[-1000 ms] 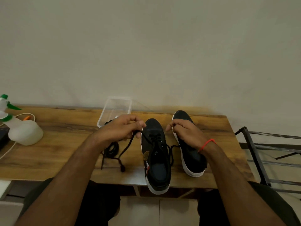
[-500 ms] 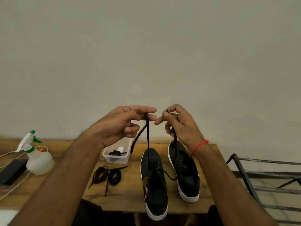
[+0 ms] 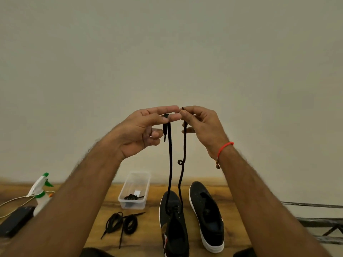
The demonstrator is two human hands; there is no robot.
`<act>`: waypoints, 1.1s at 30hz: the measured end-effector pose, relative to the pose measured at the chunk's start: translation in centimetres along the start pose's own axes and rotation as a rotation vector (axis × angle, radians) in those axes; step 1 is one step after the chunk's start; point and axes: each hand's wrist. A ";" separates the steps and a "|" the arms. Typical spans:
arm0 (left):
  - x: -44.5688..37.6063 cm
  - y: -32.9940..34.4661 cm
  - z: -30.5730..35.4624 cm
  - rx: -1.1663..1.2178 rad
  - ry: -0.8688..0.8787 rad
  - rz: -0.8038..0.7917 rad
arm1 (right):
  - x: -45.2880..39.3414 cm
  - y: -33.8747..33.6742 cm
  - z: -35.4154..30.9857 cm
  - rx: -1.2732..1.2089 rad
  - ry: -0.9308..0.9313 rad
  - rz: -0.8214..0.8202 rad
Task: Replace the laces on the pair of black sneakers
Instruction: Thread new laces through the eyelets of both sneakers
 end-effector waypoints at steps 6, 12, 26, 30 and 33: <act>0.0 0.5 1.7 -0.060 0.083 0.012 | 0.0 0.1 -0.6 -0.028 -0.033 0.068; -0.9 1.5 3.0 -0.303 0.309 0.247 | -1.9 0.1 -2.9 -0.081 -0.057 0.109; -4.4 2.5 5.2 -0.372 0.549 0.534 | -5.0 0.5 -6.4 -0.063 -0.021 0.160; -4.9 2.6 5.7 -0.386 0.570 0.523 | -5.8 0.2 -7.0 -0.027 -0.015 0.142; -5.1 2.6 6.0 -0.402 0.586 0.516 | -6.1 0.0 -7.4 -0.012 -0.017 0.142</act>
Point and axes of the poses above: each hand's wrist, its own x-axis away from the middle knuckle, its own y-axis out of the palm, z = x × y, and after that the axes turned 11 degrees about z, right-handed
